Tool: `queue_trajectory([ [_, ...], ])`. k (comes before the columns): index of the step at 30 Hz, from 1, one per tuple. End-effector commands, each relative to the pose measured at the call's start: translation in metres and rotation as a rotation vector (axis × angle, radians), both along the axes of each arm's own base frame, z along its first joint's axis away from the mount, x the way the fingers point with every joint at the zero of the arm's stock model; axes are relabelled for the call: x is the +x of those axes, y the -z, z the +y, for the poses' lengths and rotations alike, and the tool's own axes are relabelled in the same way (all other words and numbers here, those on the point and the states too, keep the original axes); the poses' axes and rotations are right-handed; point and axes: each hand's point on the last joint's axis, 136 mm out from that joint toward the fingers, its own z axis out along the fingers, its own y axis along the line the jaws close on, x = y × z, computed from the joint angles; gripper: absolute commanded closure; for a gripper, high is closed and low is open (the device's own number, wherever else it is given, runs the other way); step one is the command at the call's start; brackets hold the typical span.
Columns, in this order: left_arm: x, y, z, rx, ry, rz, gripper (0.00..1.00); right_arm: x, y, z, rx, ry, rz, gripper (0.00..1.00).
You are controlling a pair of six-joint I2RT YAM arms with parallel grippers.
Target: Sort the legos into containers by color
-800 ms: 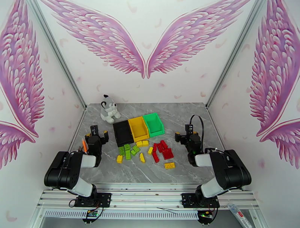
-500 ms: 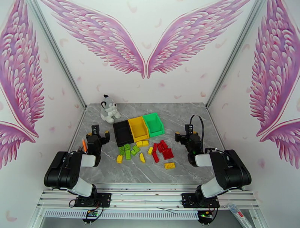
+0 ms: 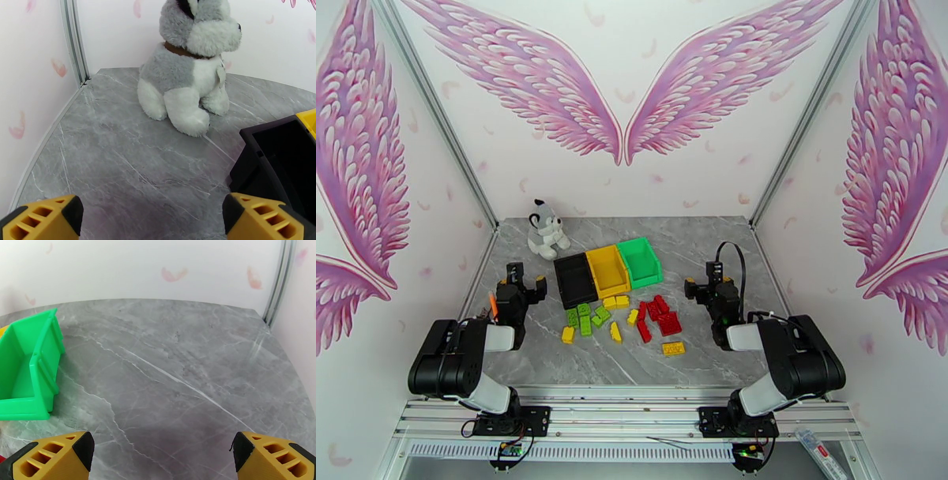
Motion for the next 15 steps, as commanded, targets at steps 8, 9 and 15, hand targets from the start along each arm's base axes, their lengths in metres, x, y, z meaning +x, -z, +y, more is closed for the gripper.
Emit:
queue_trajectory([
  [8,0.0058,-0.0121,-0.0014,0.014,-0.004,-0.017,0.01,0.0042,-0.0115,0.0025,0.009,-0.015,-0.027,0.01],
  [9,0.0053,-0.0111,-0.0016,0.018,-0.005,-0.013,0.01,0.0038,-0.0105,0.0028,0.009,-0.015,-0.024,0.01],
  [15,0.0043,-0.0128,0.0002,0.025,-0.026,-0.022,0.01,0.0034,-0.0101,0.002,0.008,-0.013,-0.023,0.01],
])
